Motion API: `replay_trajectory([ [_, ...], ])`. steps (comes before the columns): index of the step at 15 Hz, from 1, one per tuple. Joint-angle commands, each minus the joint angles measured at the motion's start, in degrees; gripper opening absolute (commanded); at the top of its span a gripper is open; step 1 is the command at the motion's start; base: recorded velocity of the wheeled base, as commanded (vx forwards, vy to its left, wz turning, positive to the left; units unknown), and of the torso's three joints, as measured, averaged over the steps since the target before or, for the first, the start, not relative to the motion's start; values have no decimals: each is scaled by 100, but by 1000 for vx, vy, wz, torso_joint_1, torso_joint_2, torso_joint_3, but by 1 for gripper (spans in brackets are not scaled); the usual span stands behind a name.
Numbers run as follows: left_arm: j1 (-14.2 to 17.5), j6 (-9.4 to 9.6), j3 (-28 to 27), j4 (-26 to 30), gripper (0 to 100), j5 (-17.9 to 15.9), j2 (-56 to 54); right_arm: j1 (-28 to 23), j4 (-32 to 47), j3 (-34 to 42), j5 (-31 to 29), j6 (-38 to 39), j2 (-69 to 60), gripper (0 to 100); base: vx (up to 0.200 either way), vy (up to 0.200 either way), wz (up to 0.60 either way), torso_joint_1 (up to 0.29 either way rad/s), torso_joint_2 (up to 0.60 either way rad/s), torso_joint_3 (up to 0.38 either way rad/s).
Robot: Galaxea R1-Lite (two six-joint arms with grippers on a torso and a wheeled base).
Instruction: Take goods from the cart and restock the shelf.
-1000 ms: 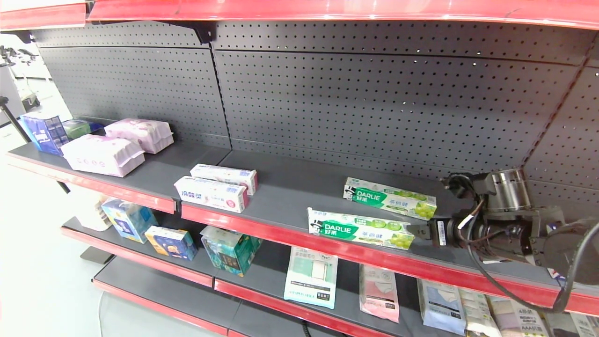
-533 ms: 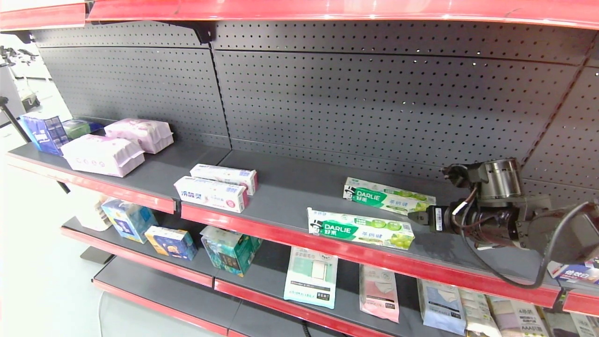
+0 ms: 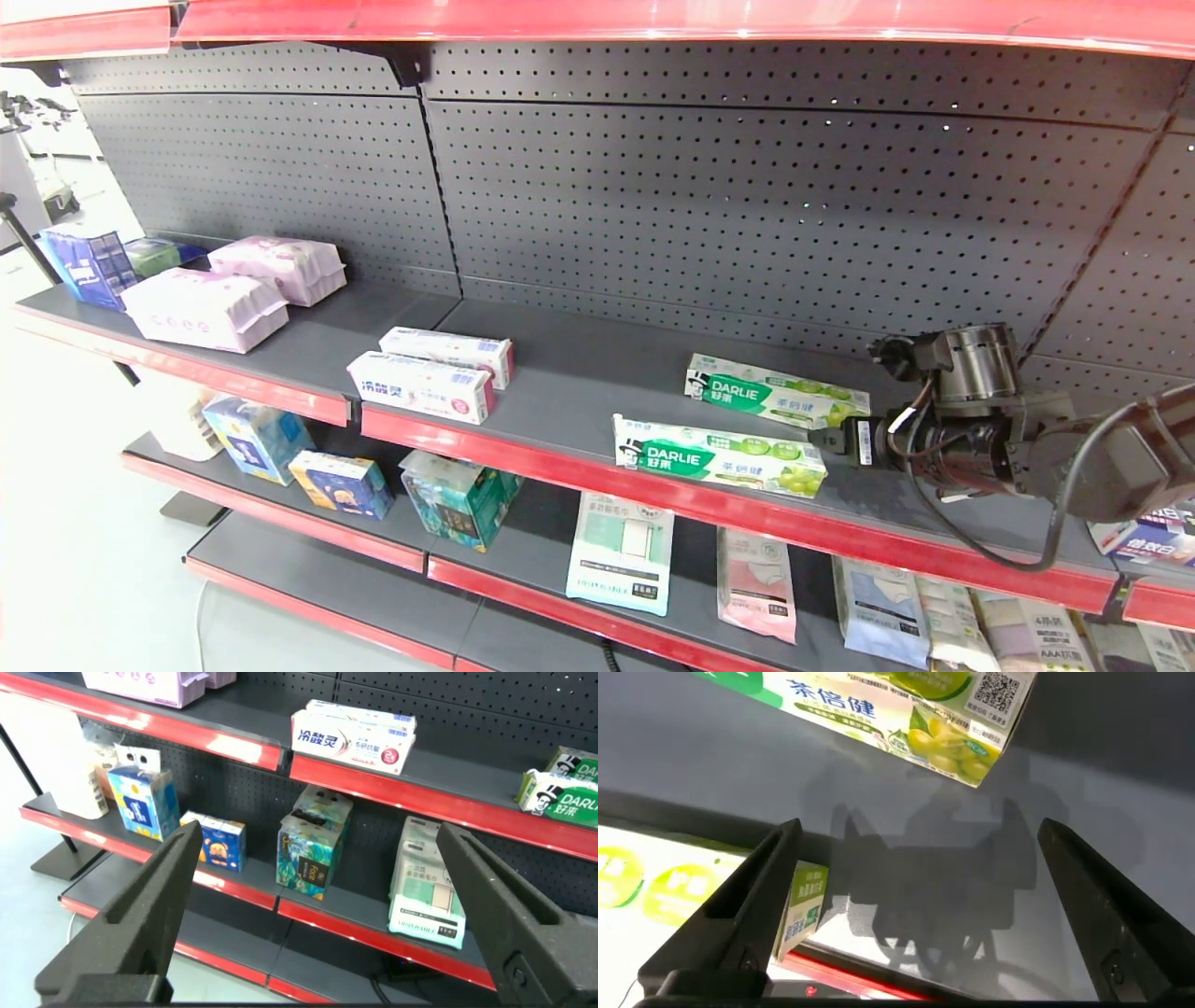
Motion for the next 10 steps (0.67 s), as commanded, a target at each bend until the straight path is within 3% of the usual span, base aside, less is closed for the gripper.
replay_trajectory([
  [1,0,3,0,-1,100,2,0,12,-1,-18,1,-1,52,100,0,0,0,0,0,0],
  [10,0,-6,0,-1,100,2,0,74,8,184,1,-36,26,100,0,0,0,0,0,0],
])
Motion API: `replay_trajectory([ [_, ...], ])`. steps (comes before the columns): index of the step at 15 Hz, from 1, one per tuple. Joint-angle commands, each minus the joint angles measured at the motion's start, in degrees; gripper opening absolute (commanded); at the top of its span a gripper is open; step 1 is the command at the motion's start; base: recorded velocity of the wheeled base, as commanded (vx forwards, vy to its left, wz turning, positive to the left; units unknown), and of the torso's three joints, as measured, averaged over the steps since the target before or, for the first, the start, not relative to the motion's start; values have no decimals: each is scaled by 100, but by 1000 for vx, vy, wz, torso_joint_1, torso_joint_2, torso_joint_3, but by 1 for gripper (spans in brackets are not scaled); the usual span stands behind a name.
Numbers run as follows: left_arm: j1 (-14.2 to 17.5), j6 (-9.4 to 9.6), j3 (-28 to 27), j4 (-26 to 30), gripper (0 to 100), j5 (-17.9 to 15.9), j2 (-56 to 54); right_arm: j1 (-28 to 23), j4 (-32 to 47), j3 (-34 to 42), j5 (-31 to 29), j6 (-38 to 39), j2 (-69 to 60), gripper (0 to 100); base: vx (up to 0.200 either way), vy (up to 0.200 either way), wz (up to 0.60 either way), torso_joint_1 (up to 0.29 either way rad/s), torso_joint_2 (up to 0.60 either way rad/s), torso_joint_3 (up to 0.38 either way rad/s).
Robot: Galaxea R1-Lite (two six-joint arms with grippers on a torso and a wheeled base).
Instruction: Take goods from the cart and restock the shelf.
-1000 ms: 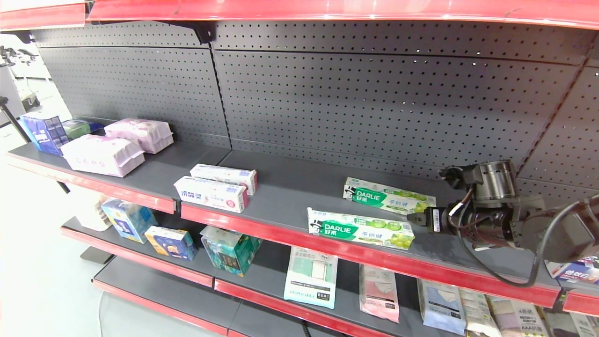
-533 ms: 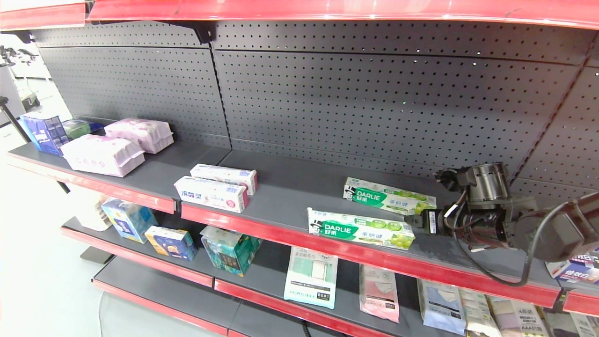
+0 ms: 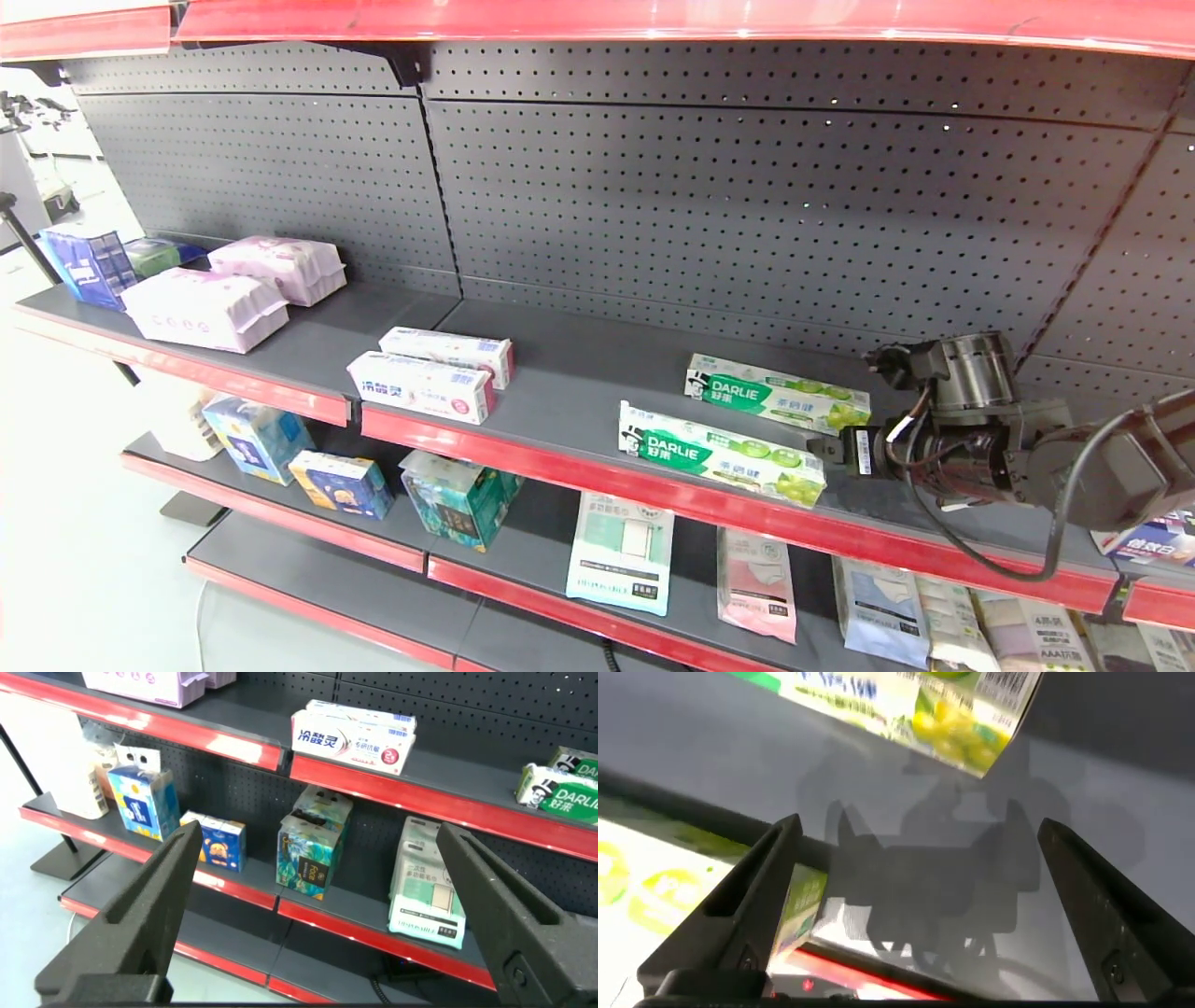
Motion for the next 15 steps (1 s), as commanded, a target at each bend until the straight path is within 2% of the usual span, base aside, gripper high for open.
replay_trajectory([
  [1,2,-4,0,2,100,2,0,15,6,53,2,2,25,100,0,0,0,0,0,0],
  [9,2,-4,0,2,100,2,0,50,-3,-211,2,-33,-1,100,0,0,0,0,0,0],
  [13,2,-4,0,2,100,2,0,419,-267,-237,-252,72,-19,100,0,0,0,0,0,0],
  [15,2,-4,0,2,100,2,0,806,-267,-255,-428,389,-98,100,0,0,0,0,0,0],
])
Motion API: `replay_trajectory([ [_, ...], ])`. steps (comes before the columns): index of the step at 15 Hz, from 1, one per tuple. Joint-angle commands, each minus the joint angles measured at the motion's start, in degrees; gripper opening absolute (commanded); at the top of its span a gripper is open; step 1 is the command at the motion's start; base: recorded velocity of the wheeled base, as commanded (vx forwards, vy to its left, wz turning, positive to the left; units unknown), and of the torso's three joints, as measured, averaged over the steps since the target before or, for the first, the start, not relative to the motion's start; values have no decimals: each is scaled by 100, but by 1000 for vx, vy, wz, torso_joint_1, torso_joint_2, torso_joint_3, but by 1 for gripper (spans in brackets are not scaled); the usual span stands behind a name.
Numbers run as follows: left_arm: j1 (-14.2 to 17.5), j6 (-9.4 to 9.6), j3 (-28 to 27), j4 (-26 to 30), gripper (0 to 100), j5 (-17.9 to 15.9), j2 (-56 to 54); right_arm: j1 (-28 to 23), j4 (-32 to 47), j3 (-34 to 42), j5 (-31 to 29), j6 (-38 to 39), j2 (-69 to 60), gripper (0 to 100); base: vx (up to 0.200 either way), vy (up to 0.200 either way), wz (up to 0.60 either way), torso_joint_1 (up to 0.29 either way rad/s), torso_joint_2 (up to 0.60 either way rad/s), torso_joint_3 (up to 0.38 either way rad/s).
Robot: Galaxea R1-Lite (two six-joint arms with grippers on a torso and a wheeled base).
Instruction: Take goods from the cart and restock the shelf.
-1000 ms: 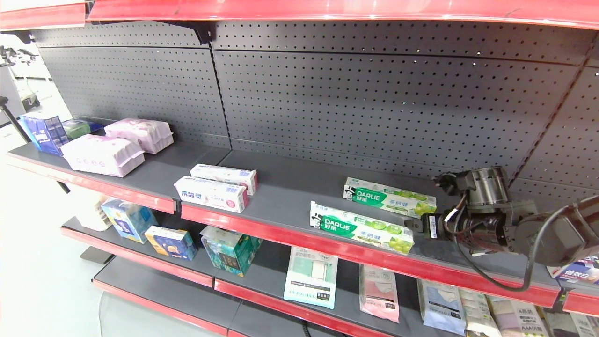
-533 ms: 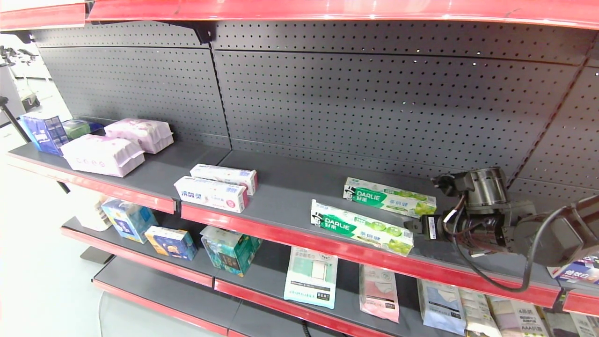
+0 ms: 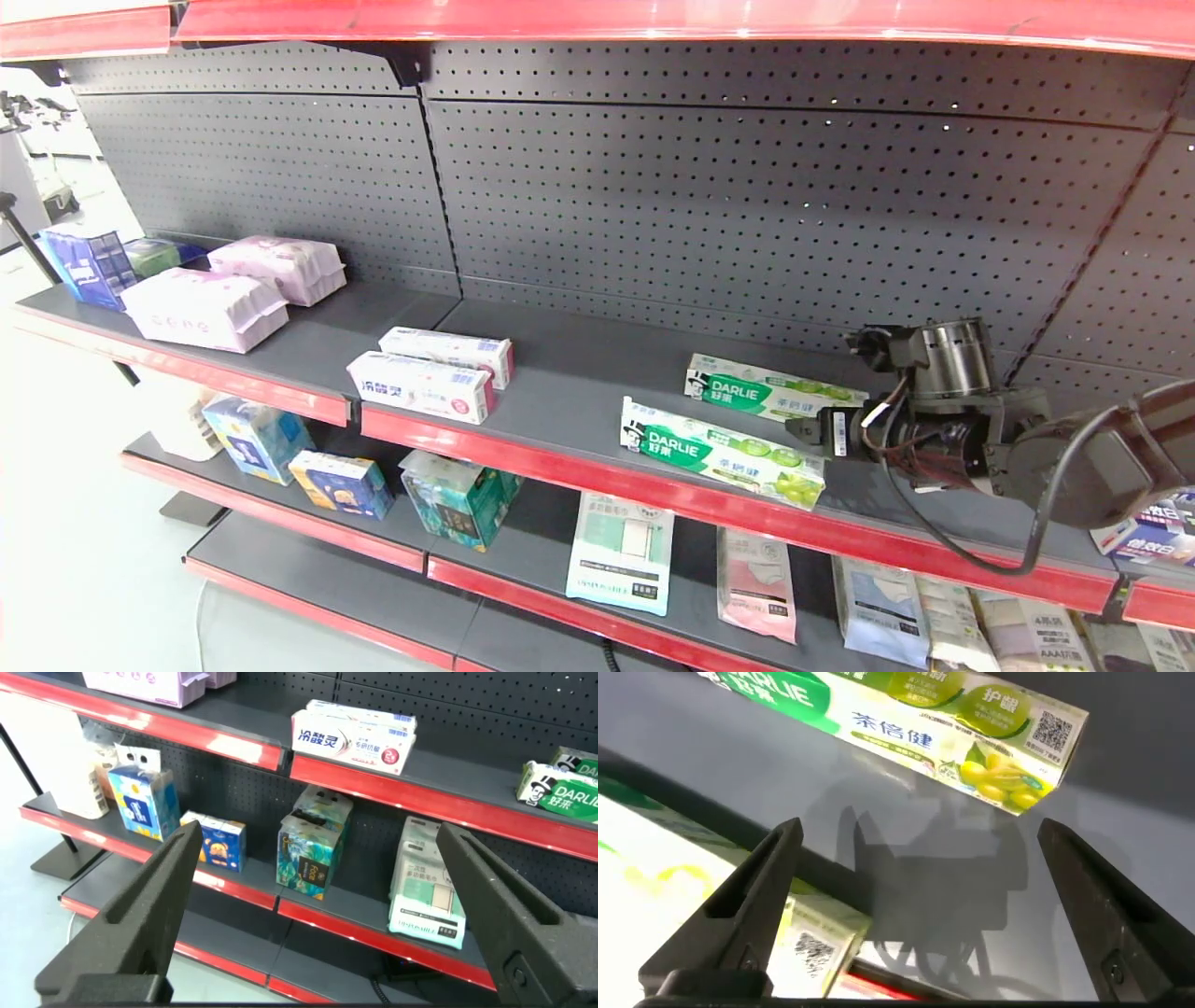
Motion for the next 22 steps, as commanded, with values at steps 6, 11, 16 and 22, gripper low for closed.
replay_trajectory([
  [6,2,-4,0,-1,100,2,0,980,-5,-199,-838,902,153,100,0,0,0,0,0,0],
  [11,2,-4,0,-1,100,2,0,1015,-5,-656,-987,1025,522,100,0,0,0,0,0,0],
  [16,2,5,0,-1,100,2,0,1015,-5,-885,-935,990,785,100,0,0,0,0,0,0],
  [22,2,-4,0,-1,100,2,0,1024,4,-850,-855,735,829,100,0,0,0,0,0,0],
])
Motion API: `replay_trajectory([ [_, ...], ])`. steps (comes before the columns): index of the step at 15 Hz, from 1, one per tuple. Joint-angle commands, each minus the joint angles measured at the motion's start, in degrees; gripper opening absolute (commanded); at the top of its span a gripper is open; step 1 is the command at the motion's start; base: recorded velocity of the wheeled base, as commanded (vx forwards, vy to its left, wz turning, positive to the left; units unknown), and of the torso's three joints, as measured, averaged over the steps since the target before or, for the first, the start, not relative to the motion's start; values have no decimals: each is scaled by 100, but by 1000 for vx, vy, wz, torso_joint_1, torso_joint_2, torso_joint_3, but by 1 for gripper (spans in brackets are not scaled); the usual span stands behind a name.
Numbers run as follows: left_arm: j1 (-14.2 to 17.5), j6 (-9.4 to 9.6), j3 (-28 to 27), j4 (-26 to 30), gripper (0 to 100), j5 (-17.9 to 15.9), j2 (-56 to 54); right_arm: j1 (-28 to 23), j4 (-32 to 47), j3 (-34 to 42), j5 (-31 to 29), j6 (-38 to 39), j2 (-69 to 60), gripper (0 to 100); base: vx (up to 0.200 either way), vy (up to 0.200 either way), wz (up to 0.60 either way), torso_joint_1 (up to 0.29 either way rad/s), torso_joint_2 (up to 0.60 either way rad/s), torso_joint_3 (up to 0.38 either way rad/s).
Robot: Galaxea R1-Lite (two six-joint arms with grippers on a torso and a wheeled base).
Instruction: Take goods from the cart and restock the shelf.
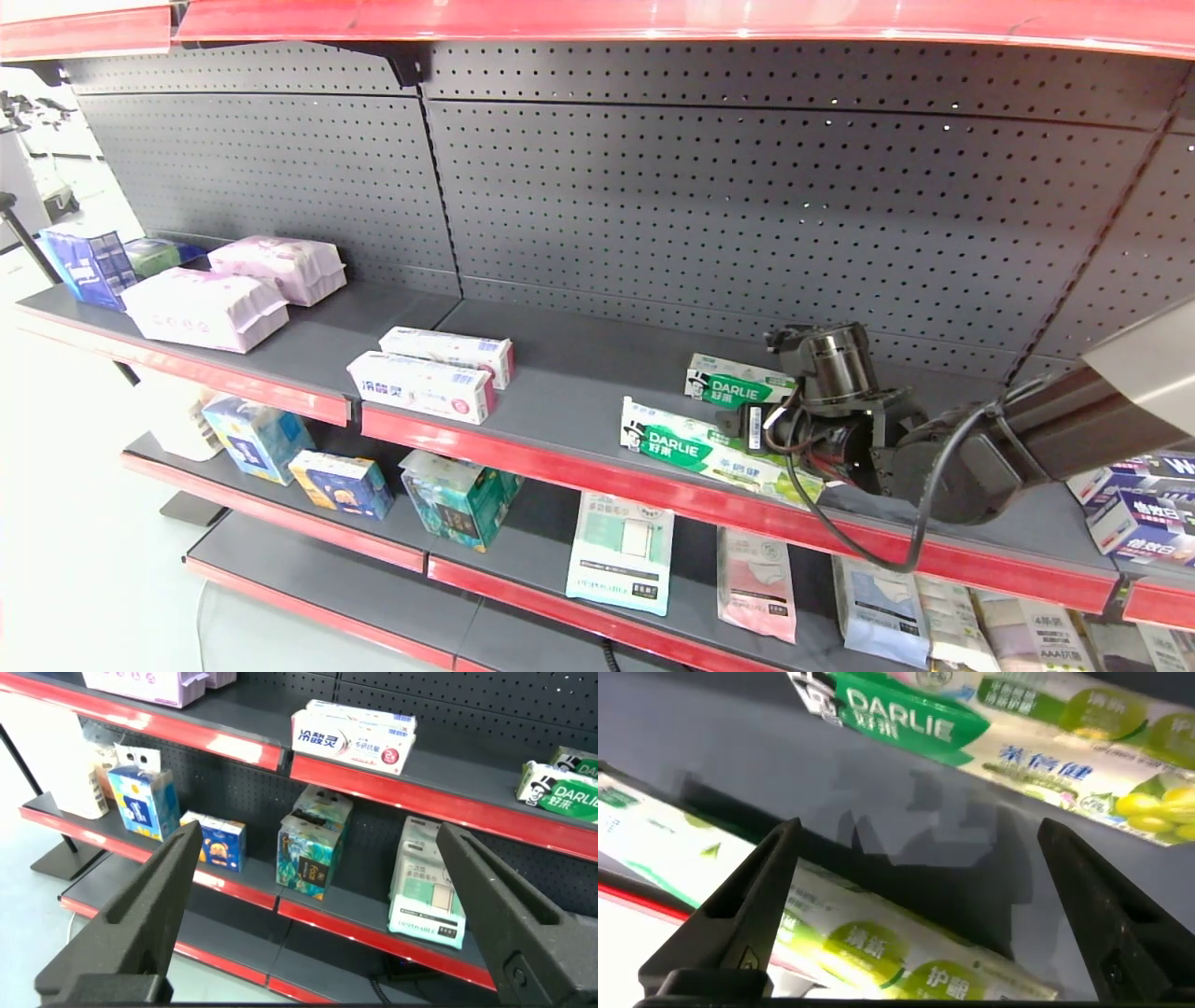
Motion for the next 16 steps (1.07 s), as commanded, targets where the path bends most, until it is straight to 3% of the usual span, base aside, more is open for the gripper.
replay_trajectory([
  [1,0,-4,0,-1,100,2,0,7,-1,16,3,-8,28,100,0,0,0,0,0,0],
  [16,0,-4,0,-1,100,2,0,43,-1,104,266,-78,89,100,0,0,0,0,0,0],
])
